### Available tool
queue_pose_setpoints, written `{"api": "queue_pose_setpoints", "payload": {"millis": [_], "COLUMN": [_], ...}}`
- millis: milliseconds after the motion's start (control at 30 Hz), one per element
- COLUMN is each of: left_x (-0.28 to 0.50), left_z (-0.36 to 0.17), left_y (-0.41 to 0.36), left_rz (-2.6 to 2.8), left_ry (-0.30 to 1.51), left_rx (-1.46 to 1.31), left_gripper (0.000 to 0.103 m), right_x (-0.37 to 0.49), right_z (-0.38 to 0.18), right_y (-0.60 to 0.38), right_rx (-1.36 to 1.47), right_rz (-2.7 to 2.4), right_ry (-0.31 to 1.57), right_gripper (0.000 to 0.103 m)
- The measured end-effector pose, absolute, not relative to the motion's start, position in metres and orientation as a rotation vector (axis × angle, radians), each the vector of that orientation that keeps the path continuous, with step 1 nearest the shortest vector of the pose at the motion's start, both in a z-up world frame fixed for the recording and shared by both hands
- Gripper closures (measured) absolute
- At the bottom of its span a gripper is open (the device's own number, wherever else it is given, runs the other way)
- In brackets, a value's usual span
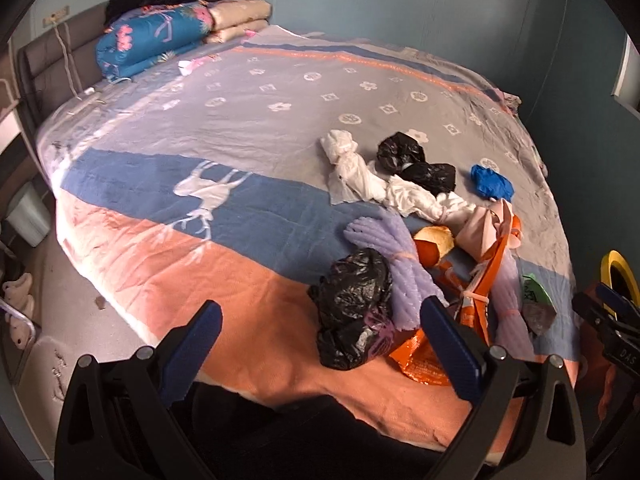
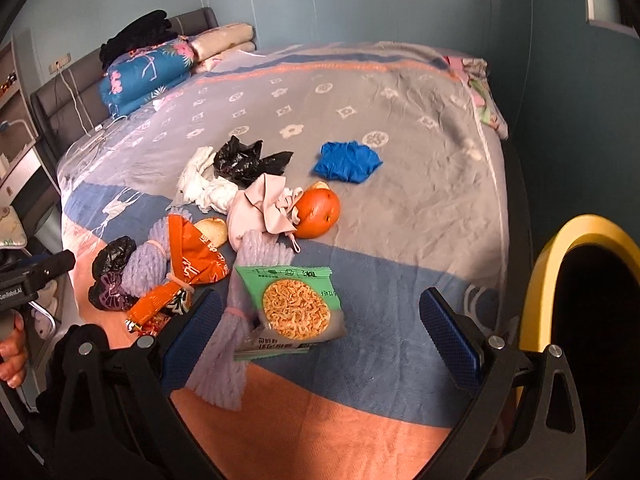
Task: Collect trash
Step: 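Grasp the black plastic bag with the left tool while the right tool grasps the green noodle packet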
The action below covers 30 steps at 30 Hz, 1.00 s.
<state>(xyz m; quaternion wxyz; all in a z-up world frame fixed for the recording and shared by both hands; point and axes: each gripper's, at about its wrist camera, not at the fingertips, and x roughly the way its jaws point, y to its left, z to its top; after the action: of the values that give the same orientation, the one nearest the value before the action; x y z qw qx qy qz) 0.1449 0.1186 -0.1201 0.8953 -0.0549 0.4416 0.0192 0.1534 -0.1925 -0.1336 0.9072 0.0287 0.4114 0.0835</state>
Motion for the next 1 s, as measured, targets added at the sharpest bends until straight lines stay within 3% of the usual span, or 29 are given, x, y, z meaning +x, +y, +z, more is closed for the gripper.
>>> {"api": "queue_pose_setpoints", "payload": {"millis": [333,500,567,633,667,733,800,900,1000], "left_x": [0.178,0.191,0.196,0.2,0.201,0.201,0.201,0.199,0.193], "left_z": [-0.137,-0.152,-0.16,-0.165,-0.167,-0.17,-0.173,-0.173,-0.168], "left_y": [0.117,0.118,0.117,0.115,0.113,0.111,0.11,0.111,0.112], "left_rz": [0.039,0.023,0.006,-0.018,-0.027,-0.047,-0.065,-0.071,-0.083], "left_ry": [0.944,0.977,0.998,1.007,1.009,1.004,1.009,0.997,0.974], "left_rx": [-0.058,-0.062,-0.067,-0.081,-0.079,-0.085,-0.11,-0.132,-0.142], "left_gripper": [0.01,0.021,0.027,0.033,0.04,0.052,0.069,0.074,0.078], "right_x": [0.174,0.187,0.191,0.195,0.196,0.198,0.199,0.199,0.195], "right_z": [-0.154,-0.167,-0.172,-0.177,-0.179,-0.182,-0.184,-0.185,-0.179], "right_y": [-0.183,-0.177,-0.176,-0.175,-0.174,-0.173,-0.174,-0.173,-0.171], "right_rx": [0.038,0.042,0.043,0.044,0.043,0.048,0.062,0.076,0.066], "right_rz": [0.178,0.188,0.186,0.18,0.183,0.189,0.193,0.216,0.21], "right_ry": [0.913,0.96,0.979,0.988,0.997,1.007,1.015,1.024,1.006], "right_gripper": [0.008,0.011,0.021,0.026,0.028,0.044,0.052,0.07,0.079]}}
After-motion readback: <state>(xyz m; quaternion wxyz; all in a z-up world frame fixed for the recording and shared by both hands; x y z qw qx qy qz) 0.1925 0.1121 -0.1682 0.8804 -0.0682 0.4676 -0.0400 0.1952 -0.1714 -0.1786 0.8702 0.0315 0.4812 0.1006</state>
